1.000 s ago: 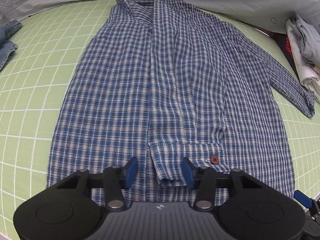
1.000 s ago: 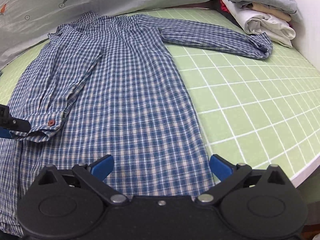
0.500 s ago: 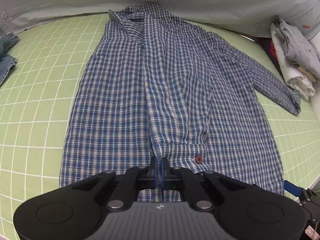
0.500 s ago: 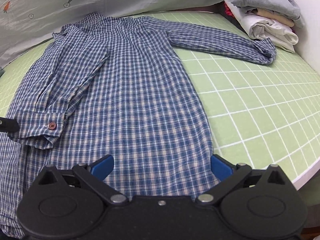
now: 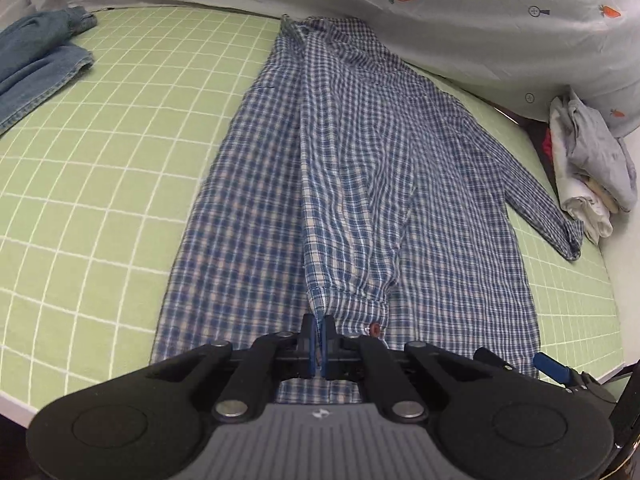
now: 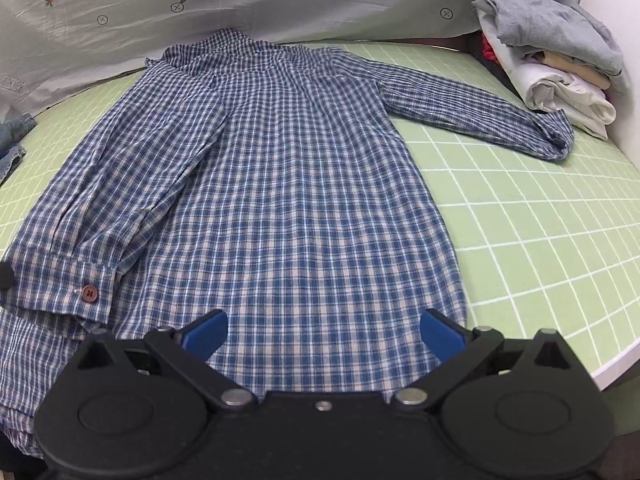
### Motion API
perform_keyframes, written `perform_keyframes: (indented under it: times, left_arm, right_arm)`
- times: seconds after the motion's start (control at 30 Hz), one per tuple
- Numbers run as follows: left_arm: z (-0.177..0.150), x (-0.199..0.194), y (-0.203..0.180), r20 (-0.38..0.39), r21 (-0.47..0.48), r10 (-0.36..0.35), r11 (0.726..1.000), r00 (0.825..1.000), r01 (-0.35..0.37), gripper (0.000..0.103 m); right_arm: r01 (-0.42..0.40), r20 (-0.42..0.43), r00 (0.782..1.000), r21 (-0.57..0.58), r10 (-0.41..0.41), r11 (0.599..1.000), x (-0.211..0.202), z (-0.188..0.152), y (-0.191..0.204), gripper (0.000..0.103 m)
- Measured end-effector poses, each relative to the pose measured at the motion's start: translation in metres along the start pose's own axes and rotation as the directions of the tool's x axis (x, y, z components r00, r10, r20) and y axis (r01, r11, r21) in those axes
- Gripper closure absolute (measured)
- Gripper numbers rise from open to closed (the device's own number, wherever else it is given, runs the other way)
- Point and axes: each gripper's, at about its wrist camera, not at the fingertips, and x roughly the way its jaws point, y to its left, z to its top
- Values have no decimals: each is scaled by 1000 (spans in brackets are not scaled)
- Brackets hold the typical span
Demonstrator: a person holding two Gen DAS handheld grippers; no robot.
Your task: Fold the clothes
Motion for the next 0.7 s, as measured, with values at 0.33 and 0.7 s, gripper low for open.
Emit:
perform_keyframes:
  times: [0.33,0.7]
  left_arm:
    - [-4,6,23,-41,29,68,997,997,-67,71]
    - [25,-8,25,1,140,113,984,994,-112,18]
  right_arm:
    - [13,-24,1000,-28,-14,1000,-9,-13,25,0]
    - [60,-22,998,4,-60,998,-25,-3,48,0]
